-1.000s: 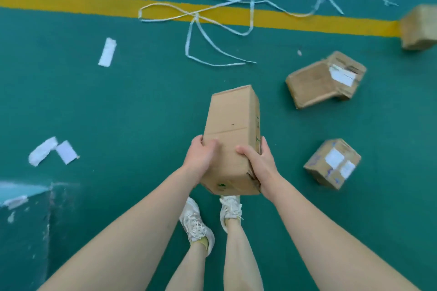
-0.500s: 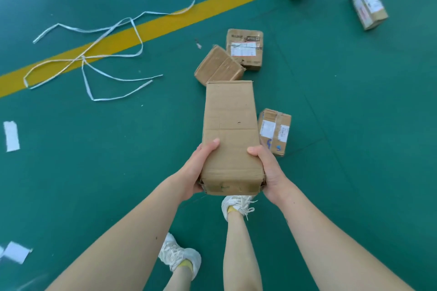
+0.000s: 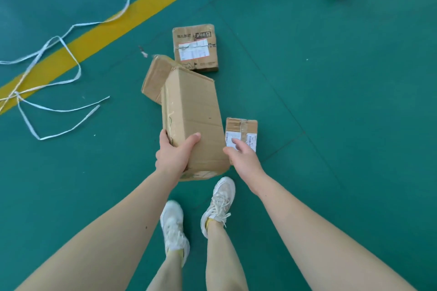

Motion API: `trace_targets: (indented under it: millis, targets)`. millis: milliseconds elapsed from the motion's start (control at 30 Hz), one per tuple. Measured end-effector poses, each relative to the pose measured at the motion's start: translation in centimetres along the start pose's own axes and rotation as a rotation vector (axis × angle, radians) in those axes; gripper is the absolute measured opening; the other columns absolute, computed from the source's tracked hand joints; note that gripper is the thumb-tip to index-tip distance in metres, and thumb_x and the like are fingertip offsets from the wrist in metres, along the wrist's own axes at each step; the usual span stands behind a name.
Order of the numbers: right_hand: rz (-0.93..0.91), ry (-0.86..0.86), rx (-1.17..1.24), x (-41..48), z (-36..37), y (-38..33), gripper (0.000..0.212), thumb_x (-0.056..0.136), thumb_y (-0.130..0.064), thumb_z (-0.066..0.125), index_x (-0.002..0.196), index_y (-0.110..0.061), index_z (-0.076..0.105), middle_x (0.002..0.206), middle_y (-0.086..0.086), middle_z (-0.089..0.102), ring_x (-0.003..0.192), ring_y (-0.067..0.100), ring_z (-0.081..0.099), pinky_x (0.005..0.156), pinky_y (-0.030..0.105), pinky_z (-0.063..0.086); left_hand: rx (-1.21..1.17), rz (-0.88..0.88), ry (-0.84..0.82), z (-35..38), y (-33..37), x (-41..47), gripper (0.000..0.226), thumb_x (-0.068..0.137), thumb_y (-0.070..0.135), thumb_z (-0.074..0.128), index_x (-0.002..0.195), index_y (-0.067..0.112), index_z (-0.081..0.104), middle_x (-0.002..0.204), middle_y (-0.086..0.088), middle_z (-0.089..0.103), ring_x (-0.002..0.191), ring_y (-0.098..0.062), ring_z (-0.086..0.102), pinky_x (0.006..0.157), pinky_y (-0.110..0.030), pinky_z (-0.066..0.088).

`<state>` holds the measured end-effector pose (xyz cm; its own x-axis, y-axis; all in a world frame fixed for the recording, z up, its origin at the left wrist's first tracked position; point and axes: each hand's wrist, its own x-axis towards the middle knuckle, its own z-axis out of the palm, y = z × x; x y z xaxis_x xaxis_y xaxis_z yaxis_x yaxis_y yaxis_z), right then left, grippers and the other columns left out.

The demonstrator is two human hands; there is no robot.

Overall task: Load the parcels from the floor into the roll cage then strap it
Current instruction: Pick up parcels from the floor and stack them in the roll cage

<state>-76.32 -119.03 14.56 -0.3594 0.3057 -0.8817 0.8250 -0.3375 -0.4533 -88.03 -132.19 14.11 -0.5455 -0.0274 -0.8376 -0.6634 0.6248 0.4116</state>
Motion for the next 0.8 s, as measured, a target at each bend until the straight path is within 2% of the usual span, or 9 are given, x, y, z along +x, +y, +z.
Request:
trace_targets:
  millis: [67,133,200,267,367,467,600,800]
  targets:
    - [0.003,0.117,-0.081,3.1,0.0,1.4,0.065,0.092,-0.037,0.061,0.151,-0.028,0.035,0.154,-0.005,0.036,0.137,0.018,0.042,0.110,0.039,0.038,0.083,0.009,0.032,1.8,-0.2,2.3,0.119,0.044,0.077,0.068,0.147,0.046,0.019,0.139,0.001,0.046,0.123,-0.030,0.049,0.101,-0.050,0.045]
    - [0.004,0.194,-0.152,6.4,0.1,3.1,0.073,0.087,-0.043,0.066,0.151,-0.030,0.034,0.156,-0.004,0.032,0.134,0.020,0.045,0.108,0.046,0.042,0.180,0.022,0.069,3.5,-0.9,4.8,0.120,0.046,0.077,0.065,0.150,0.045,0.014,0.143,-0.001,0.042,0.128,-0.031,0.044,0.104,-0.052,0.042]
    - [0.013,0.244,-0.214,9.8,0.1,4.8,0.077,0.086,-0.044,0.068,0.153,-0.030,0.031,0.158,-0.004,0.027,0.139,0.021,0.039,0.109,0.049,0.040,0.297,0.062,0.114,5.0,-1.8,7.4,0.114,0.053,0.075,0.065,0.150,0.045,0.013,0.144,-0.004,0.040,0.129,-0.032,0.042,0.104,-0.054,0.040]
    - [0.028,0.297,-0.266,13.0,0.1,6.7,0.084,0.085,-0.045,0.070,0.154,-0.030,0.025,0.162,-0.003,0.021,0.146,0.023,0.026,0.114,0.050,0.033,0.410,0.122,0.152,6.4,-3.2,10.2,0.107,0.062,0.072,0.067,0.150,0.044,0.013,0.144,-0.006,0.039,0.131,-0.033,0.039,0.105,-0.055,0.038]
    - [0.087,0.358,-0.382,17.4,0.7,9.3,0.103,0.081,-0.050,0.073,0.158,-0.031,0.008,0.167,0.004,-0.003,0.153,0.030,0.002,0.121,0.053,0.014,0.535,0.200,0.194,8.3,-5.5,14.3,0.103,0.067,0.068,0.069,0.150,0.043,0.013,0.147,-0.007,0.037,0.134,-0.032,0.035,0.109,-0.053,0.032]
    - [0.144,0.400,-0.479,20.5,1.6,11.4,0.120,0.076,-0.056,0.076,0.157,-0.035,-0.009,0.164,0.008,-0.023,0.151,0.039,-0.012,0.120,0.060,0.001,0.595,0.260,0.207,9.8,-7.7,17.2,0.103,0.069,0.067,0.069,0.151,0.043,0.012,0.149,-0.007,0.033,0.136,-0.031,0.031,0.112,-0.051,0.028]
    - [0.171,0.443,-0.520,23.2,2.8,13.6,0.131,0.069,-0.060,0.080,0.154,-0.038,-0.017,0.160,0.010,-0.031,0.149,0.043,-0.016,0.117,0.066,0.000,0.639,0.329,0.235,11.2,-9.8,19.4,0.105,0.068,0.064,0.072,0.151,0.039,0.013,0.150,-0.009,0.031,0.135,-0.032,0.030,0.113,-0.050,0.027]
    - [0.136,0.580,-0.594,24.8,4.7,15.7,0.144,0.060,-0.061,0.084,0.153,-0.033,-0.022,0.160,0.016,-0.029,0.148,0.046,-0.010,0.117,0.066,0.006,0.630,0.364,0.257,13.1,-11.5,20.9,0.108,0.067,0.061,0.074,0.151,0.039,0.010,0.149,-0.007,0.028,0.136,-0.030,0.028,0.114,-0.049,0.024]
